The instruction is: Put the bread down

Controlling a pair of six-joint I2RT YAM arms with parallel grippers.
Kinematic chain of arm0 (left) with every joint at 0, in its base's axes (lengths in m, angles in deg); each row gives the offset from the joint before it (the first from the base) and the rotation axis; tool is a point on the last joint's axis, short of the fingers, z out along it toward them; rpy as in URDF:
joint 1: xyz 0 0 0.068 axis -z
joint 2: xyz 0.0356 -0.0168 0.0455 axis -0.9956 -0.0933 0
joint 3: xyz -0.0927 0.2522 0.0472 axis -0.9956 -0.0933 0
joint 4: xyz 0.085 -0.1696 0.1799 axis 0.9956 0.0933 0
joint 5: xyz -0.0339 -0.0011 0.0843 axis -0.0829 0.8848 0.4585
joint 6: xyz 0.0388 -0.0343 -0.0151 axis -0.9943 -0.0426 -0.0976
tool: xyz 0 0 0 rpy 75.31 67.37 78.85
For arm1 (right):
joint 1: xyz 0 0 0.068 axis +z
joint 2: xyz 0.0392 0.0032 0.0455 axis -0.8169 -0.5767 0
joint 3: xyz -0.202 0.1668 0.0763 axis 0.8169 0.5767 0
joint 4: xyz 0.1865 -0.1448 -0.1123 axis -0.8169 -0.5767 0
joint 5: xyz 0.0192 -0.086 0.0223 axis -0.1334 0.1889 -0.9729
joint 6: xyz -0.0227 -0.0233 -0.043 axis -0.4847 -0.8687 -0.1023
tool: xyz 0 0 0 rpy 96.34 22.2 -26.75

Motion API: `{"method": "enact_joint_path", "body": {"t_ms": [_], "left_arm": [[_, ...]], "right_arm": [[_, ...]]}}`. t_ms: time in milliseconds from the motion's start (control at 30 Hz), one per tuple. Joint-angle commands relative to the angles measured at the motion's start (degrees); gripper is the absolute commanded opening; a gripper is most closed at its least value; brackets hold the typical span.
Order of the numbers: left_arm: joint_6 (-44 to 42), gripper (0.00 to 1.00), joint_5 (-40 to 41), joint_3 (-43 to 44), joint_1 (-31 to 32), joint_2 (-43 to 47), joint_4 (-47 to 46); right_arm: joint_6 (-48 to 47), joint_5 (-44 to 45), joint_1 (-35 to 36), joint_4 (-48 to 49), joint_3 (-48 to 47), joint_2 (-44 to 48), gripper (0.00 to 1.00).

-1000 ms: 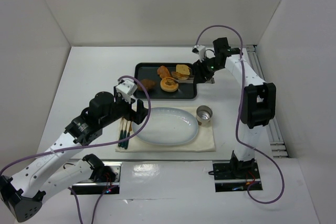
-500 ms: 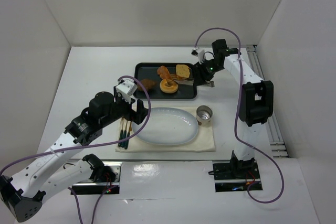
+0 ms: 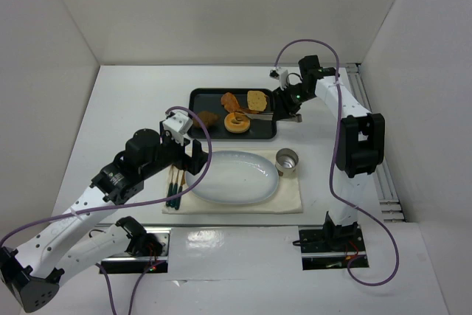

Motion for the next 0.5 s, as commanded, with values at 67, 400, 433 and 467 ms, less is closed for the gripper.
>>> {"method": "enact_joint_path", "body": {"t_ms": [67, 400, 433, 467], "left_arm": [[-1.5, 1.0, 0.4, 0.1, -0.2, 1.0, -2.1], [-1.5, 1.0, 0.4, 0.1, -0.2, 1.0, -2.1], [-1.5, 1.0, 0.4, 0.1, -0.2, 1.0, -2.1], [-1.5, 1.0, 0.4, 0.1, -0.2, 1.0, -2.1]], "right_arm": [[-0.1, -2.8, -1.3, 0.3, 0.1, 1.4, 0.16], [0.5, -5.1, -2.4, 2.6, 2.4, 4.3, 0.0], [1.1, -5.1, -2.4, 3.2, 2.4, 4.9, 0.0], [1.1, -5.1, -2.4, 3.2, 2.9, 4.9, 0.0]]}}
